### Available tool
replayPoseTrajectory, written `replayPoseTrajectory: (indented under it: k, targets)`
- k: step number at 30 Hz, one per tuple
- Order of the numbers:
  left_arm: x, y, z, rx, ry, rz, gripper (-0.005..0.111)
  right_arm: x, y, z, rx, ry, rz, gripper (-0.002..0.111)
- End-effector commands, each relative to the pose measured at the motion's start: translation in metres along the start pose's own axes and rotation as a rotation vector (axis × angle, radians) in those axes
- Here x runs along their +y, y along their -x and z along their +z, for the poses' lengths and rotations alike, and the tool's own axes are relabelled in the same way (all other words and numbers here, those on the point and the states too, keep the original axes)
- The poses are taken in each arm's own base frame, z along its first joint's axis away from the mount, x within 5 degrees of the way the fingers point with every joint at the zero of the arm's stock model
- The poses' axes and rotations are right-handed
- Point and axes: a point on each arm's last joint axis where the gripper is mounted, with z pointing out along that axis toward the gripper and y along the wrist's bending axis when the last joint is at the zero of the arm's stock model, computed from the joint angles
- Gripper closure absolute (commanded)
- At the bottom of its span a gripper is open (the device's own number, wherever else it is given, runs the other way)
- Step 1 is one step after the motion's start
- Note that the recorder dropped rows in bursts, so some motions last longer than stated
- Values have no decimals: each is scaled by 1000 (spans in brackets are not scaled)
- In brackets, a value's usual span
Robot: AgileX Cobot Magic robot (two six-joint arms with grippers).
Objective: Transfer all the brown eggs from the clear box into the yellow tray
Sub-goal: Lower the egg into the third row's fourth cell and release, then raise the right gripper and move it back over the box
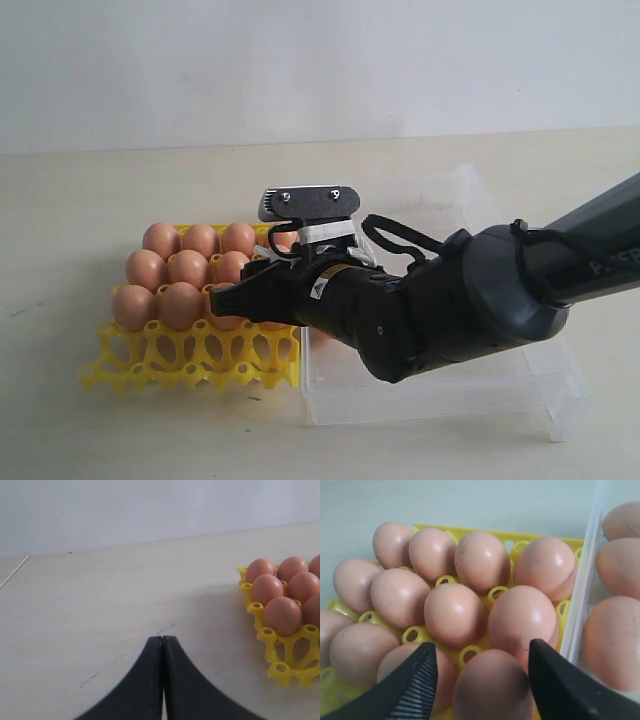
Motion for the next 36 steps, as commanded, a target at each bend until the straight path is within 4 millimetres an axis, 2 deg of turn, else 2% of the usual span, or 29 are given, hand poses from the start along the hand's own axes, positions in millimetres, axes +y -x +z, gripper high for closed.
replayPoseTrajectory:
  k: [1, 8, 14, 18, 20, 21, 24, 28, 31, 36]
  targets:
    - [0, 2, -1, -20, 1, -8, 107, 1, 3, -2, -14, 1, -5, 53]
    - [0, 2, -1, -20, 1, -8, 107, 7, 24, -17, -77, 30, -21, 53]
    - [0, 2, -1, -20, 1, -8, 107, 12, 54, -47, -117, 35, -73, 54]
    - [0, 2, -1, -20, 1, -8, 107, 0, 68, -64, -55, 40, -41, 55]
    - [0, 2, -1, -20, 1, -8, 107, -12, 73, -70, 8, 37, -13, 55]
    - [0, 2, -1, -20, 1, -8, 107, -25, 75, -72, 81, 28, 48, 55]
    - [0, 2, -1, -20, 1, -8, 107, -46, 79, -73, 200, 14, 95, 55]
    - [0, 2, -1, -20, 1, -8, 107, -72, 88, -76, 250, -19, 132, 55]
    - [0, 2, -1, -20, 1, -8, 107, -78, 91, -73, 279, -24, 152, 55]
    - [0, 2, -1, -20, 1, -8, 107, -77, 78, -45, 456, 12, 181, 55]
